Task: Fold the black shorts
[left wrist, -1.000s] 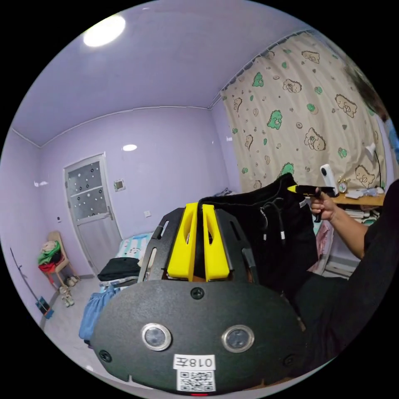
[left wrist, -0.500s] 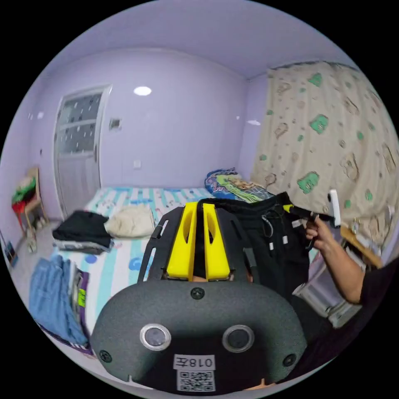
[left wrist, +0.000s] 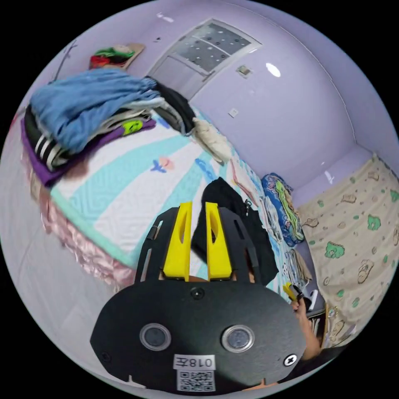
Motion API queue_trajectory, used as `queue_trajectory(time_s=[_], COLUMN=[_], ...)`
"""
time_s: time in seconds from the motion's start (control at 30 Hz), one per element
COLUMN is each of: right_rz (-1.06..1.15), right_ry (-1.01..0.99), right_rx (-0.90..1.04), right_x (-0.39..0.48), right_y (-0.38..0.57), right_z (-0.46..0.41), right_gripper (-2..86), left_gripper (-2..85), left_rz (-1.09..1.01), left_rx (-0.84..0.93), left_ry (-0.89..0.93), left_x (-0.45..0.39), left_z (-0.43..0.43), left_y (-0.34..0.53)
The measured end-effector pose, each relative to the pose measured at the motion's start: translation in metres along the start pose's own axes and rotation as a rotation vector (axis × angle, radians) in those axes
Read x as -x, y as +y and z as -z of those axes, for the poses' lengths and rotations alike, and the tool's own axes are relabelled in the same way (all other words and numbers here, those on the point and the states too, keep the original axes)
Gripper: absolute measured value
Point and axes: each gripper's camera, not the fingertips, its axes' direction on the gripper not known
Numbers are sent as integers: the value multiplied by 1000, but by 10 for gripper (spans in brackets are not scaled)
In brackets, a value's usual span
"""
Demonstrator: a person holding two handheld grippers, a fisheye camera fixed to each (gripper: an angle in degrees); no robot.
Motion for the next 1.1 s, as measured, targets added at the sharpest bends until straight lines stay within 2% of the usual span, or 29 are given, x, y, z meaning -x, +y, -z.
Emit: queue_trajectory(time_s=[0.13,0.4,0.53,0.6,0.7,0.77,0.83,0.97,1.1], right_rz=[-88,-180,-266,-294,-316,-341,-338,-274,-196], right_ry=[-187,-190,-299,-312,-341,-340,-284,-318,-311], right_rx=[2,9,-31,-43,-85,-89,-56,-84,-119], right_x=[-20,-41,-66,-72,-79,-83,-85,-81,-69], right_y=[-5,-71,-101,-111,-123,-132,-146,-161,-156], right_z=[-11,-21,-25,-25,-26,-24,-21,-1,33], right_gripper=[97,100,98,99,97,81,18,-2,-7], left_gripper=[81,120,84,91,81,33,3,-8,-8], left_rz=[39,-65,-99,-122,-125,-86,-41,-67,5], left_rx=[63,222,229,239,265,304,319,320,259], left_ry=[1,-37,-54,85,44,54,20,13,53], left_x=[24,4,-2,-8,-15,-12,-10,-26,-17], left_z=[-28,-110,-121,-125,-138,-150,-153,-134,-90], left_y=[29,8,4,4,5,3,-1,-1,6])
